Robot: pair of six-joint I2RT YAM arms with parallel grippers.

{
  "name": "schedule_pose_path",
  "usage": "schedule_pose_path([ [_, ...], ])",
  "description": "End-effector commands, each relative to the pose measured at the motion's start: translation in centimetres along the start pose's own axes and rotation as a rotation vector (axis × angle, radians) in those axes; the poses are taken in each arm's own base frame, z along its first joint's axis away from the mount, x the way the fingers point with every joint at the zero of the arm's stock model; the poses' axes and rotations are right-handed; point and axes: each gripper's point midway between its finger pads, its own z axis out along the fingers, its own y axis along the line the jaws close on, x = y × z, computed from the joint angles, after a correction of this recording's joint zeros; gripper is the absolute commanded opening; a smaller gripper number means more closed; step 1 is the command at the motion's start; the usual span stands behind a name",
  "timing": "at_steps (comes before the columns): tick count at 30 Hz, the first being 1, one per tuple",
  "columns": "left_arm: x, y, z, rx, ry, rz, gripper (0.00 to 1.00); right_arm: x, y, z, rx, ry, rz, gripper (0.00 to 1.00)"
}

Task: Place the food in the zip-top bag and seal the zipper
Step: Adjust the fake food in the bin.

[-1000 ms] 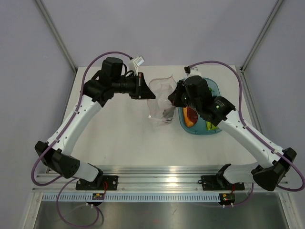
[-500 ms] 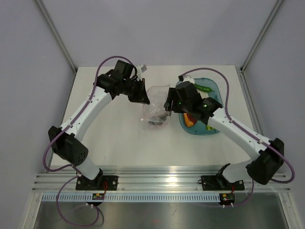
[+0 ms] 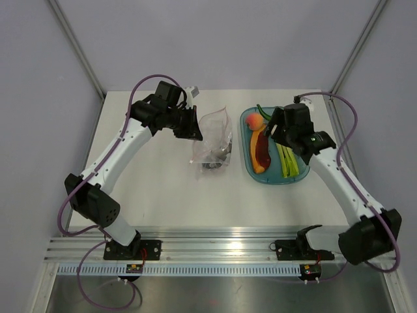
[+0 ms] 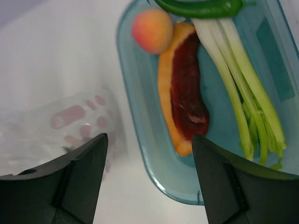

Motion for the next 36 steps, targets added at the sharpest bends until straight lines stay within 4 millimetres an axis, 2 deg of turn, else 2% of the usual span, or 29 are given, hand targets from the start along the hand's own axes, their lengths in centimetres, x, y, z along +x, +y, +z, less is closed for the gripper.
schedule_pose_path([
  [1, -1.7, -1.1, -1.8, 0.025, -0.086, 0.024, 0.0, 5.4, -4.6, 4.6, 0.111, 0.253, -0.016, 0.8],
  [5, -1.4, -0.9, -1.7, 0.024, -0.08, 0.022, 0.0, 9.1, -5.4, 7.3, 0.042, 0.416, -0.002, 0.8],
  [13, -0.9, -0.9, -1.0, 0.038, -0.056, 0.012, 0.0, 13.4, -7.9, 11.3, 0.051, 0.49, 0.066, 0.8],
  [19, -0.7, -0.7, -0.7, 0.033, -0.044, 0.011, 0.0, 15.5, -9.6, 13.6, 0.077, 0.506, 0.073, 0.79],
  [22, -0.5, -0.6, -0.4, 0.034, -0.034, 0.006, 0.0, 15.8, -9.8, 14.3, 0.066, 0.492, 0.068, 0.77],
  [23, -0.5, -0.6, -0.5, 0.036, -0.035, 0.004, 0.0, 15.9, -10.0, 14.5, 0.067, 0.493, 0.067, 0.7],
  [26, -0.3, -0.5, -0.3, 0.035, -0.031, -0.002, 0.0, 16.0, -10.2, 14.6, 0.065, 0.483, 0.063, 0.55],
  [27, -0.2, -0.5, -0.4, 0.037, -0.031, -0.002, 0.0, 16.0, -10.2, 14.5, 0.062, 0.483, 0.065, 0.43],
  [30, -0.1, -0.4, -0.4, 0.033, -0.031, -0.002, 0.0, 15.5, -10.1, 14.0, 0.053, 0.475, 0.064, 0.22],
  [31, -0.1, -0.4, -0.4, 0.033, -0.03, -0.002, 0.0, 15.1, -9.9, 13.5, 0.049, 0.465, 0.063, 0.1],
  [32, -0.1, -0.4, -0.5, 0.03, -0.031, -0.003, 0.0, 14.9, -9.7, 13.3, 0.045, 0.46, 0.063, 0.04],
  [33, -0.1, -0.4, -0.5, 0.032, -0.032, -0.003, 0.0, 14.7, -9.6, 13.0, 0.04, 0.458, 0.063, 0.0],
  [36, -0.1, -0.5, -0.6, 0.032, -0.036, -0.001, 0.0, 13.1, -8.3, 11.5, 0.0, 0.431, 0.065, 0.0],
])
